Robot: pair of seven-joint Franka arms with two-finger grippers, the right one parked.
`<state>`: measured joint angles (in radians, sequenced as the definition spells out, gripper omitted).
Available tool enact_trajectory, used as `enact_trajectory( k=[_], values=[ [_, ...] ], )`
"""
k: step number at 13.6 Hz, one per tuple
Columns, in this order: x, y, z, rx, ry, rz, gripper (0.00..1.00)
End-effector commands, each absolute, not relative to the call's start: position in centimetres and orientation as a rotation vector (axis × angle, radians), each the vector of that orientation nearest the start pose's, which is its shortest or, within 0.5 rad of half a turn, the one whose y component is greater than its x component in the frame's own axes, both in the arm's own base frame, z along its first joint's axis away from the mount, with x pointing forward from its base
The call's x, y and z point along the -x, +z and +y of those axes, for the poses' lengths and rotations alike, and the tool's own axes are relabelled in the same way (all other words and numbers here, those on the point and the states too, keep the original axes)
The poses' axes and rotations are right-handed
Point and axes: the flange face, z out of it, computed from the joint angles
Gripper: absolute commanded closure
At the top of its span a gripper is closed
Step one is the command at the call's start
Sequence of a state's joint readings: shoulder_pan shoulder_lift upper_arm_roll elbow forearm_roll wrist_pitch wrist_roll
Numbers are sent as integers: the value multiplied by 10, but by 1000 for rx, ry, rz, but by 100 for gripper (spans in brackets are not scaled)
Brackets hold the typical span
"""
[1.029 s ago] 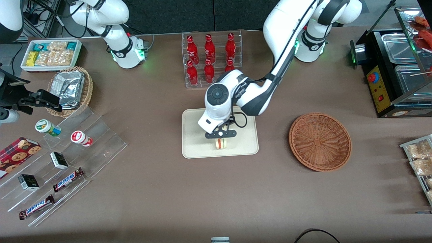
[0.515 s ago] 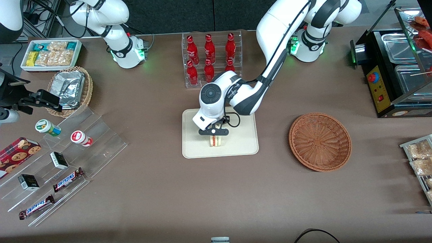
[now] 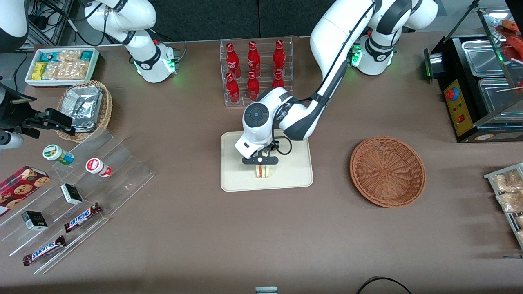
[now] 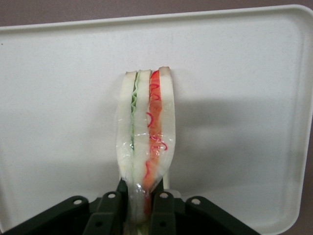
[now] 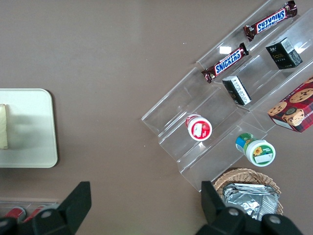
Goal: Place sandwich from basket to tray
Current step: 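Lower the sandwich onto the tray center and open the left gripper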
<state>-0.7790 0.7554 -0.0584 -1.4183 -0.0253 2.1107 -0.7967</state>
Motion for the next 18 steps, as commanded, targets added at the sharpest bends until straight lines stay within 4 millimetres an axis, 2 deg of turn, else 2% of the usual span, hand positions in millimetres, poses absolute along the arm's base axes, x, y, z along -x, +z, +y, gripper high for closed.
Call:
enact_trajectory(
  k=[1, 6, 10, 12, 15, 18],
  values=[
    [-487, 243, -533, 3137, 115, 7, 0],
    [-487, 242, -533, 3138, 120, 2, 0],
    [-492, 258, -534, 3156, 109, -73, 0],
    [-495, 277, -534, 3142, 117, -148, 0],
    [-504, 311, -528, 3128, 139, -172, 0],
    [-518, 346, -508, 3140, 119, -221, 0]
  ],
)
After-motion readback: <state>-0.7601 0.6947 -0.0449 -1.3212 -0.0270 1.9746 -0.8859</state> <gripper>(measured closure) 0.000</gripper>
